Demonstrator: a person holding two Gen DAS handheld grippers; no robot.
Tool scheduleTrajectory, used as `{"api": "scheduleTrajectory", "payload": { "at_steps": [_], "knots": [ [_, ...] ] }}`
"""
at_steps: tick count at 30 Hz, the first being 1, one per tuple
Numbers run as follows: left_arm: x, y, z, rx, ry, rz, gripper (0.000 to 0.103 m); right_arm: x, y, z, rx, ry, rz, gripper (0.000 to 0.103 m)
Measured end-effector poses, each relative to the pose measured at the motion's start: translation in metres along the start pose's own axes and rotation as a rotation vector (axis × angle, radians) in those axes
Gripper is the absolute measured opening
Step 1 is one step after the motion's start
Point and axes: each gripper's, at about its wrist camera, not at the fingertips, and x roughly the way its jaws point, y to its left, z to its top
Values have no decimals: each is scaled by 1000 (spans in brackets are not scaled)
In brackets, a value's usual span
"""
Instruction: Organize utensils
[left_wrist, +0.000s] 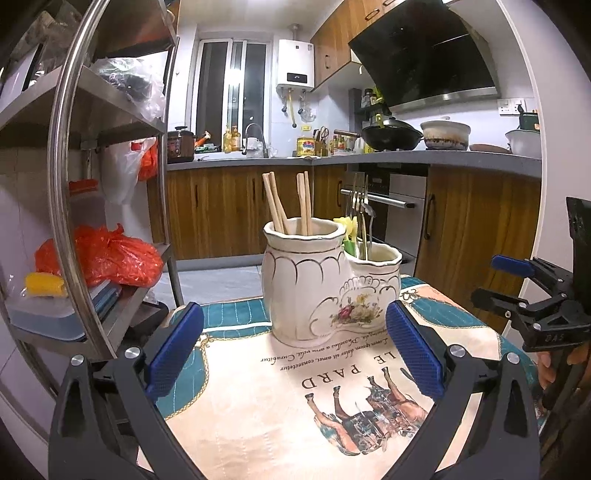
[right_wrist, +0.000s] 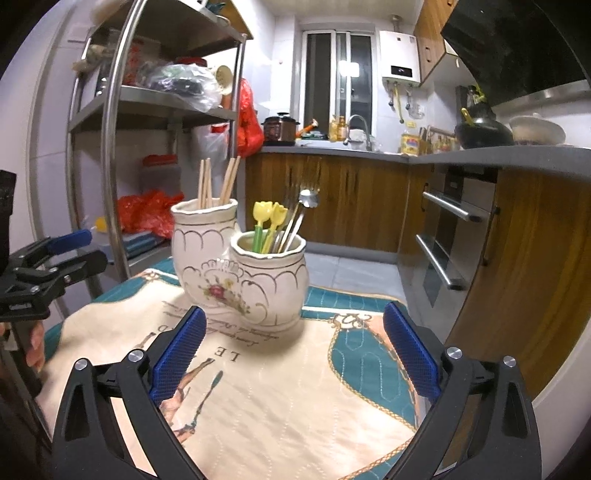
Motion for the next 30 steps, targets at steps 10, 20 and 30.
{"api": "scheduleTrajectory", "payload": {
  "at_steps": [10,20,30],
  "knots": [
    [-6,-1,0,5,-34,16,97,-10,-2,-1,13,-56,-4,98],
    [-6,-1,0,16,-31,20,97,-12,-1,-1,15,-66,-5,98],
    [-8,2,0,11,-37,29,97,-12,-1,-2,21,-66,-10,98]
  ]
}}
